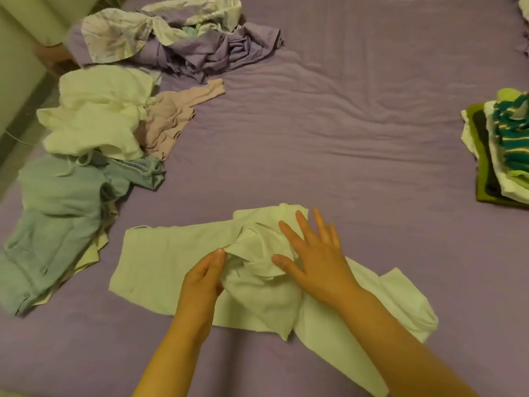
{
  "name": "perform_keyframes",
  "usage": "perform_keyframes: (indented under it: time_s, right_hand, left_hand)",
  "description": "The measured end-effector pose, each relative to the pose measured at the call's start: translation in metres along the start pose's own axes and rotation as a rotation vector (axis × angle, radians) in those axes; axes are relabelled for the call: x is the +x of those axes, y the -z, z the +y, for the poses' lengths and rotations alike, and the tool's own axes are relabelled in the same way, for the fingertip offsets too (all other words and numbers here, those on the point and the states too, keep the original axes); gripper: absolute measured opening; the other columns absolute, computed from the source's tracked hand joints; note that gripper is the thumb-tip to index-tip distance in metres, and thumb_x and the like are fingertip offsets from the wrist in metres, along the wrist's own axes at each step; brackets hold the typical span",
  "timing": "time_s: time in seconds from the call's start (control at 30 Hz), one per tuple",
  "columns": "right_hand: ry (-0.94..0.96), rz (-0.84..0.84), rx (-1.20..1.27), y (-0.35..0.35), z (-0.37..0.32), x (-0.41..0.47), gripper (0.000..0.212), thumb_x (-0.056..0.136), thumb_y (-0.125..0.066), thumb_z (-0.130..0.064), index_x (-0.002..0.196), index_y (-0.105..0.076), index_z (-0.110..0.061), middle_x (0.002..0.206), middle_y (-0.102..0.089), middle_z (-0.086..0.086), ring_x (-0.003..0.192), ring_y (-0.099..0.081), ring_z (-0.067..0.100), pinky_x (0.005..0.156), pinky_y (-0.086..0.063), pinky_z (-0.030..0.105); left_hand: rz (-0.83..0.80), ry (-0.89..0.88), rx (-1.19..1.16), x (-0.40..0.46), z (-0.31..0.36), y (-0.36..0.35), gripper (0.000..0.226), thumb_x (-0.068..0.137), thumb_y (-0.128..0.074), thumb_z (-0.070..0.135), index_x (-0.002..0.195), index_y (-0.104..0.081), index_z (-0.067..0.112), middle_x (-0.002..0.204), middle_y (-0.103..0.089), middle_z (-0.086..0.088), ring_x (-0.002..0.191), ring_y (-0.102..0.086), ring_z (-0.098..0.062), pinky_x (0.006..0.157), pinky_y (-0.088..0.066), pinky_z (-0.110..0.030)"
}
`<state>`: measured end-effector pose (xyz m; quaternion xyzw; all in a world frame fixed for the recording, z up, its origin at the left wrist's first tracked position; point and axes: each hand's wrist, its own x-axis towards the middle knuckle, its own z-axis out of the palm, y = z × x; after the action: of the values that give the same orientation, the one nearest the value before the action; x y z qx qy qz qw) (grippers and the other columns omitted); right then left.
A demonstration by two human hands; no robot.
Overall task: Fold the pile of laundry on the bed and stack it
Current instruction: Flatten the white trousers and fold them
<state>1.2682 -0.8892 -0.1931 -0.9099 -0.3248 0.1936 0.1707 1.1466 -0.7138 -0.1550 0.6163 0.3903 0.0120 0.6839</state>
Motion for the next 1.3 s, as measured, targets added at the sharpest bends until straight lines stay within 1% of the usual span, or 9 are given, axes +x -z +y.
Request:
perform_keyframes:
  time_s: [0.3,0.47,0.6,0.83,0.93,1.03,1.13,1.23,1.3]
  right_hand:
    - [0.126,-0.394,-0.206,-0.124,-0.090,0.036,0.067,0.092,-0.011,-0.067,0.150,0.003,-0.038,0.157,0.023,0.000,0.140,0.030,0.026,0.113,0.018,0.051]
    - [0.172,-0.305,-0.181,-0.117,-0.059,0.023,0.059,0.098,-0.020,-0.057,0.149,0.004,-0.040,0.159,0.013,-0.006,0.146,0.015,0.020,0.115,0.013,0.040]
    - [-0.084,-0.182,-0.110,-0.084,-0.001,-0.011,0.056,0.101,-0.024,-0.046,0.151,-0.001,-0.033,0.160,0.002,-0.005,0.147,0.003,0.014,0.116,0.008,0.029]
    - [-0.465,-0.222,-0.279,-0.055,0.102,-0.073,0.054,0.104,-0.025,-0.026,0.152,-0.003,-0.015,0.160,-0.007,0.007,0.146,-0.012,0.022,0.119,-0.013,0.035]
    - [-0.510,-0.147,-0.284,-0.056,0.122,-0.078,0.052,0.102,-0.035,-0.027,0.150,-0.020,-0.013,0.149,-0.037,0.011,0.135,-0.038,0.025,0.109,-0.029,0.037]
    - [-0.414,-0.044,-0.237,-0.048,0.132,-0.076,0.038,0.072,-0.080,-0.013,0.107,-0.067,-0.005,0.090,-0.069,0.015,0.081,-0.068,0.033,0.073,-0.054,0.042]
    - [-0.294,0.011,-0.316,-0.037,0.145,-0.086,0.045,0.032,-0.096,-0.006,0.067,-0.067,-0.010,0.057,-0.059,0.005,0.030,-0.048,0.020,0.033,-0.034,0.021]
    - [-0.190,-0.037,-0.414,-0.013,0.160,-0.083,0.036,0.050,-0.094,-0.027,0.067,-0.064,-0.014,0.051,-0.055,0.003,0.028,-0.045,0.017,0.032,-0.024,0.018]
    - [-0.180,-0.150,-0.402,0.007,0.177,-0.063,0.033,0.087,-0.061,-0.048,0.093,-0.061,-0.016,0.074,-0.065,0.003,0.060,-0.064,0.022,0.047,-0.037,0.026]
  left_hand:
    - [0.155,0.040,0.230,0.022,-0.048,0.107,0.022,0.095,-0.053,0.033,0.116,-0.059,0.037,0.124,-0.057,0.021,0.111,-0.052,0.005,0.088,-0.043,-0.014]
    - [0.017,-0.119,0.737,0.033,-0.061,0.083,0.040,0.097,-0.052,0.031,0.136,-0.050,0.025,0.149,-0.039,0.001,0.141,-0.027,-0.017,0.115,-0.020,-0.032]
    - [-0.138,-0.321,0.984,0.041,-0.049,0.033,0.040,0.099,-0.044,0.037,0.138,-0.048,0.029,0.152,-0.034,0.003,0.146,-0.015,-0.017,0.115,-0.009,-0.030]
    - [-0.430,-0.491,1.343,0.067,-0.047,-0.081,0.043,0.102,-0.034,0.020,0.144,-0.038,0.027,0.157,-0.025,0.000,0.147,-0.008,-0.020,0.118,-0.003,-0.043]
    - [-0.515,-0.569,1.518,0.078,-0.060,-0.115,0.048,0.100,-0.036,0.014,0.147,-0.030,0.024,0.158,-0.019,-0.004,0.147,-0.007,-0.024,0.119,-0.004,-0.047]
    - [-0.575,-0.620,1.566,0.085,-0.073,-0.144,0.052,0.100,-0.038,0.012,0.149,-0.024,0.022,0.158,-0.014,-0.006,0.147,-0.004,-0.026,0.119,-0.004,-0.049]
    - [-0.585,-0.676,1.501,0.088,-0.079,-0.173,0.046,0.101,-0.036,0.028,0.146,-0.028,0.023,0.153,-0.025,-0.005,0.144,-0.013,-0.023,0.115,-0.007,-0.045]
    - [-0.635,-0.725,1.490,0.097,-0.077,-0.198,0.041,0.099,-0.039,0.040,0.135,-0.046,0.021,0.143,-0.041,-0.002,0.139,-0.023,-0.018,0.112,-0.005,-0.039]
    - [-0.645,-0.749,1.537,0.110,-0.072,-0.213,0.038,0.099,-0.041,0.042,0.125,-0.057,0.019,0.134,-0.050,0.000,0.137,-0.027,-0.017,0.111,0.000,-0.039]
